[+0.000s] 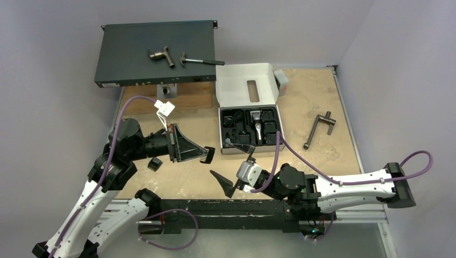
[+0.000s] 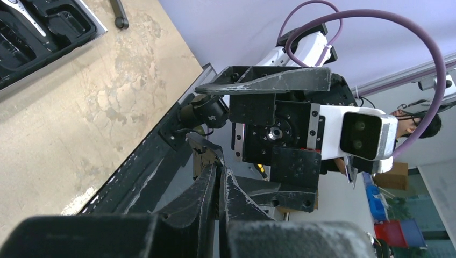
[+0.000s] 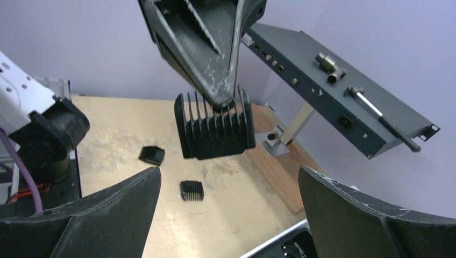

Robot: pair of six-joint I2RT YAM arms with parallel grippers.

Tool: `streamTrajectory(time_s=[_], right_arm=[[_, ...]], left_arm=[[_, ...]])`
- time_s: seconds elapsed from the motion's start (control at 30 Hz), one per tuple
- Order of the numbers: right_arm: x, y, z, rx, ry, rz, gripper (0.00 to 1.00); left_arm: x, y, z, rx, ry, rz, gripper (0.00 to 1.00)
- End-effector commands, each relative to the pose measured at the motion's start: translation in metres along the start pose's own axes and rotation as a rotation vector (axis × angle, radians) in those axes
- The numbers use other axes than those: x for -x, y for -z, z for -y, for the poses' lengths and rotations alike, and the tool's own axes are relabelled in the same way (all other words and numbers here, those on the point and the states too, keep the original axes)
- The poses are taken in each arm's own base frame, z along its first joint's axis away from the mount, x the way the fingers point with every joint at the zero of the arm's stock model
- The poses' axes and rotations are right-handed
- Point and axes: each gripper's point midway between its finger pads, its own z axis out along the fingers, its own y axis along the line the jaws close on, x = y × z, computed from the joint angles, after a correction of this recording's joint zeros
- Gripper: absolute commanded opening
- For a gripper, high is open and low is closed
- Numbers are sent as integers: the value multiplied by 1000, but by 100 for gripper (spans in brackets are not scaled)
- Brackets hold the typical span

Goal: Sort the hair-cutting tools
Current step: Pick up the haircut tool at the center of the board.

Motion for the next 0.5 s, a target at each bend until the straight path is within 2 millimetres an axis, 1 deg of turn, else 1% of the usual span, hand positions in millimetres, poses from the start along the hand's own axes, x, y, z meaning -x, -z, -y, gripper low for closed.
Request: streamTrajectory(time_s=[0.0, 0.07, 0.2, 0.37, 0.47], right_arm=[[46, -7, 13, -30, -56, 136, 98], [50, -9, 7, -3, -70, 150, 96], [48, -14, -4, 36, -75, 154, 94], [48, -18, -8, 46, -70, 154, 92], [46, -21, -11, 56, -55, 137, 89]], left_arm=[[1, 2, 5, -23, -31, -4, 0], [1, -1, 3, -24, -21, -6, 0], [-1, -5, -3, -26, 3, -11, 0], [-1, -8, -7, -22, 21, -17, 0], [-2, -9, -8, -24, 29, -20, 0]])
